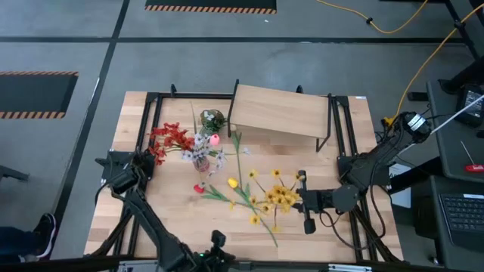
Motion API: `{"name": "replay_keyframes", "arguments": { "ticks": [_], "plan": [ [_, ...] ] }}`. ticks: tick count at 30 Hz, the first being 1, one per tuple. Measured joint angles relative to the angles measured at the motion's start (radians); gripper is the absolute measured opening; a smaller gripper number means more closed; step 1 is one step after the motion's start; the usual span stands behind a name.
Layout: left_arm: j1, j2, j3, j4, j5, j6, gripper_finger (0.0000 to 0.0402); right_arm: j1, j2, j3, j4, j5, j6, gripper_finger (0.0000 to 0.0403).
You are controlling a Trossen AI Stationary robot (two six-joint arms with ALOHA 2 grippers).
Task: Pick and place flowers into a vace then onto a shelf
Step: Put the yellow flowers into the transparent vase
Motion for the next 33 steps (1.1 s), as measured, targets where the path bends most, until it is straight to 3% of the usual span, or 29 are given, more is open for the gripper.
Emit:
{"name": "replay_keyframes", "arguments": {
  "ticks": [9,14,21,24,33],
  "plan": [
    [0.054,-0.067,-0.239,0.474,0.124,0.139,0.0001,0.081,0.0,0.0,0.019,0.155,-0.037,0.0012],
    [0.057,-0.179,-0.451,0.789,0.14,0.207,0.0001,0.129,0.0,-0.015,0.022,0.291,-0.004,0.0012],
    [0.068,-0.307,-0.721,1.158,0.136,0.217,0.0002,0.13,0.0,-0.083,0.064,0.372,0.085,0.0012],
    [0.081,-0.322,-0.787,1.251,0.13,0.217,0.0002,0.119,0.0,-0.114,0.135,0.372,0.062,0.0012],
    [0.119,-0.324,-0.829,1.268,0.13,0.215,0.0003,0.113,0.003,-0.231,0.318,0.37,0.061,0.0012]
  ]
}}
